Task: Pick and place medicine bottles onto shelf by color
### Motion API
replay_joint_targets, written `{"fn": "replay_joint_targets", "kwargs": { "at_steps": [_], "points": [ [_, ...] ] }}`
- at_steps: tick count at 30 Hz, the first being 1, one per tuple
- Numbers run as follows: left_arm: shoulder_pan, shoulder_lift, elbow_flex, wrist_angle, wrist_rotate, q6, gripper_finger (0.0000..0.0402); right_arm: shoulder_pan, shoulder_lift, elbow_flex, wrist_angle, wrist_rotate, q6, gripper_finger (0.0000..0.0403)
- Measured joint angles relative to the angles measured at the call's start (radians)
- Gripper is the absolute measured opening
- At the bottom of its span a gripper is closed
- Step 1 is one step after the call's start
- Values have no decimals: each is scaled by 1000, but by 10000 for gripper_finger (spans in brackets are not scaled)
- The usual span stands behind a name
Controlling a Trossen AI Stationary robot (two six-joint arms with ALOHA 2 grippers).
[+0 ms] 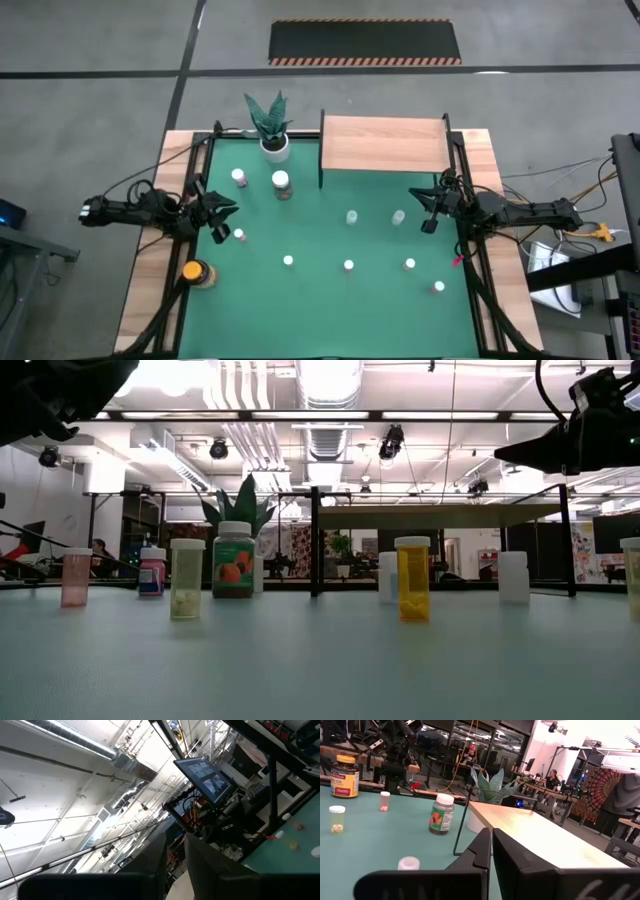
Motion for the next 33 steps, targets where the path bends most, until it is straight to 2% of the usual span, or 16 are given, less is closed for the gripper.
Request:
{"fn": "replay_joint_targets", "kwargs": {
  "at_steps": [8, 10, 12, 15, 19, 24, 29, 33],
  "points": [
    [0, 1, 0, 29, 4, -31, 51, 0, 0, 0, 1, -5, 39, 11],
    [0, 0, 0, 54, 49, -199, 51, 0, 0, 0, 2, -25, 218, 11],
    [-1, 1, 0, 74, 104, -434, 51, 0, 0, 0, 12, -35, 427, 11],
    [-1, 0, 0, 120, 108, -669, 51, 0, 0, 0, 34, -35, 580, 11],
    [-1, 0, 0, 147, 109, -732, 51, 0, 0, 0, 36, -35, 581, 11],
    [-1, 0, 0, 182, 110, -748, 51, 0, 0, 0, 38, -35, 497, 11],
    [0, 1, 0, 228, 111, -962, 51, 0, 0, 0, 39, -35, 472, 11],
    [0, 25, 9, 238, 106, -1038, 51, 0, 0, 0, 80, -35, 374, 11]
  ]
}}
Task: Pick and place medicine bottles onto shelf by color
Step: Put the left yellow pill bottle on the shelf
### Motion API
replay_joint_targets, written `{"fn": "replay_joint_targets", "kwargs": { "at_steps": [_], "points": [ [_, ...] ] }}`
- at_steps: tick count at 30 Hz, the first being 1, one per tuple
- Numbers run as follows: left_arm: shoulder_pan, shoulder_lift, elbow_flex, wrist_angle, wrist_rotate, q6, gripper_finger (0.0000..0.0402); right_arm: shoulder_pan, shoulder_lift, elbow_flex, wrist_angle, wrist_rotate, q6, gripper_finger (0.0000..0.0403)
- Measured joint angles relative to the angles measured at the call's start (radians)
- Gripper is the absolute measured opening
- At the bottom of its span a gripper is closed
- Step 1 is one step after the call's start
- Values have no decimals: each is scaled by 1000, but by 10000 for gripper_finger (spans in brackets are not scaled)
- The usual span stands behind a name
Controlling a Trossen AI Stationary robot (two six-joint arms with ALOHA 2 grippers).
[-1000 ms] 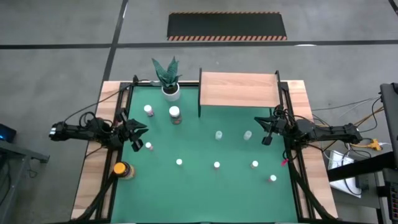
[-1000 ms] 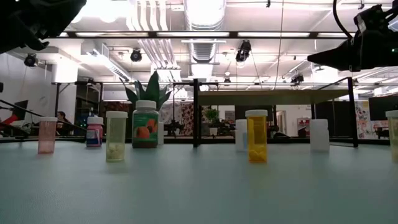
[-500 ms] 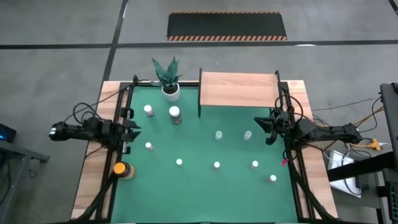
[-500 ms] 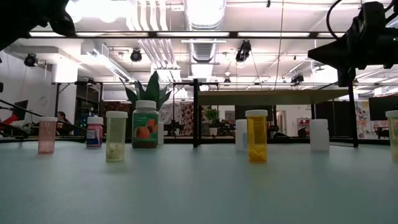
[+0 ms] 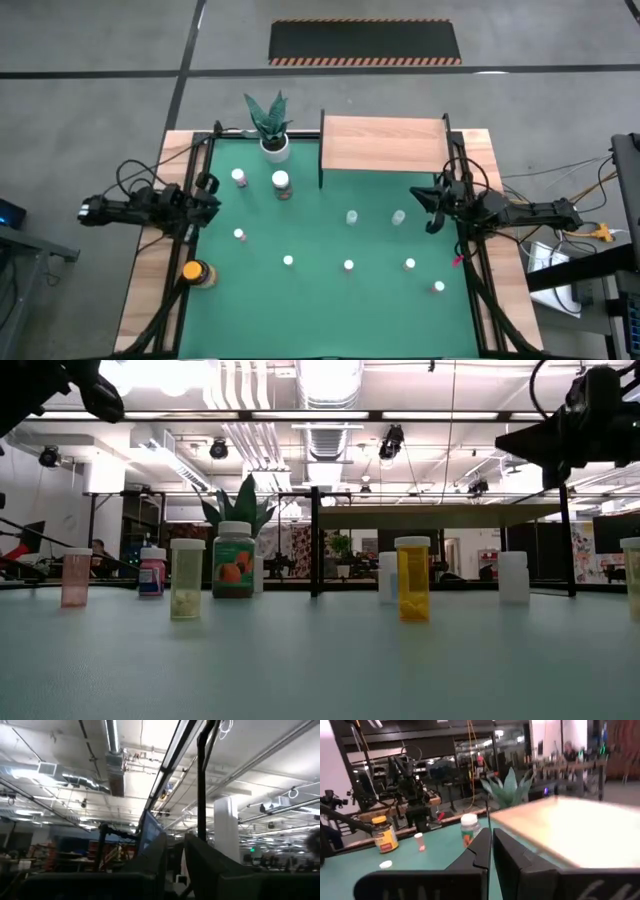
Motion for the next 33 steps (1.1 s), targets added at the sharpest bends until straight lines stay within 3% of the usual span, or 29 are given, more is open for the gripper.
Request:
{"fn": "replay_joint_targets", "kwargs": {
  "at_steps": [6, 11, 15, 25, 30, 33],
  "points": [
    [0, 121, 50, 61, -122, -63, 51, 0, 0, 0, 128, -74, -159, 11],
    [0, 290, 143, 82, -186, -64, 51, 0, 0, 0, 223, -218, -267, 11],
    [0, 438, 245, 104, -210, -63, 51, 0, 0, 2, 252, -269, -334, 11],
    [-1, 852, 537, 95, -207, -123, 51, 0, 0, 11, 242, -270, -300, 11],
    [-8, 1048, 687, 33, -205, -224, 51, 0, 0, 13, 192, -276, -281, 11],
    [-13, 1141, 816, -86, -205, -272, 51, 0, -1, 13, 167, -315, -257, 11]
  ]
}}
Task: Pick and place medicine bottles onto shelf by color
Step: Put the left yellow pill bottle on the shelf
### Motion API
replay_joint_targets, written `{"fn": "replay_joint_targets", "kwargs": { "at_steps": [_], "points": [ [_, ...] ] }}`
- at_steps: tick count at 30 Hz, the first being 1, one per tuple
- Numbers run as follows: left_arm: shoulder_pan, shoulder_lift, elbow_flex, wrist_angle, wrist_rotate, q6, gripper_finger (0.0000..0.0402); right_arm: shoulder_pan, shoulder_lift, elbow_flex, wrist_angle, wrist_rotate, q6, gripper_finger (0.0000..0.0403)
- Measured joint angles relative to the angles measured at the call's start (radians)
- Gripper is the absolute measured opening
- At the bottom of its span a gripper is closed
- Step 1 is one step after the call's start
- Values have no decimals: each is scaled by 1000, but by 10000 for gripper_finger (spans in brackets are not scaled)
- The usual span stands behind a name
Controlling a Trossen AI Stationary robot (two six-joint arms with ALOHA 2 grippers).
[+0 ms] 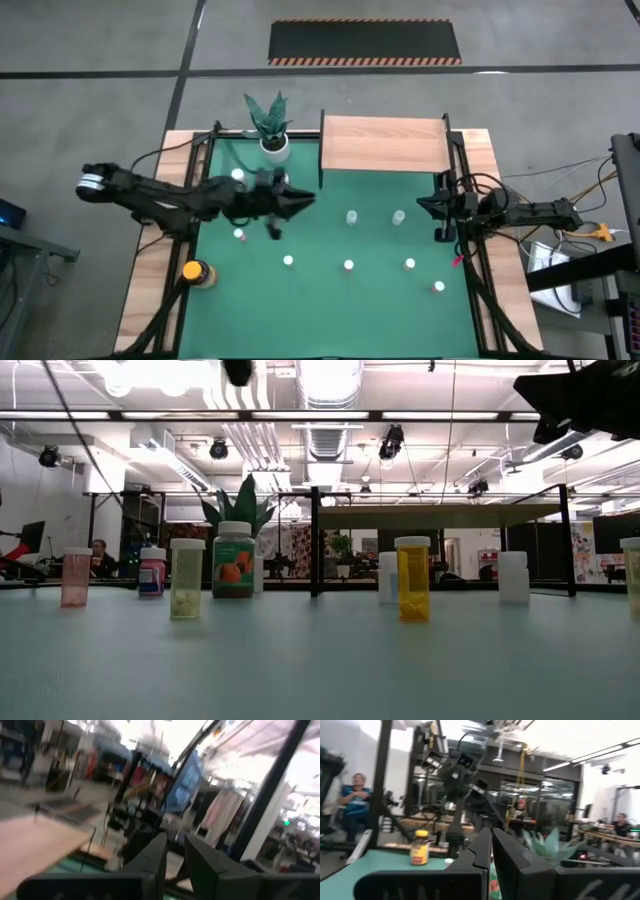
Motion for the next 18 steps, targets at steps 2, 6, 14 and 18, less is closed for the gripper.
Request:
{"fn": "replay_joint_targets", "kwargs": {
  "at_steps": [2, 6, 14, 18],
  "points": [
    [-9, 53, 94, -146, -1, -26, 51, 0, 0, 0, -10, -39, 18, 11],
    [-42, 133, 316, -493, -16, -106, 51, 0, 0, 2, -12, -101, 52, 11],
    [-149, 356, 735, -1367, -29, -414, 45, 0, 0, 2, -26, -163, 126, 11],
    [-196, 487, 838, -1674, 0, -420, 35, 0, 0, 2, -51, -168, 145, 11]
  ]
}}
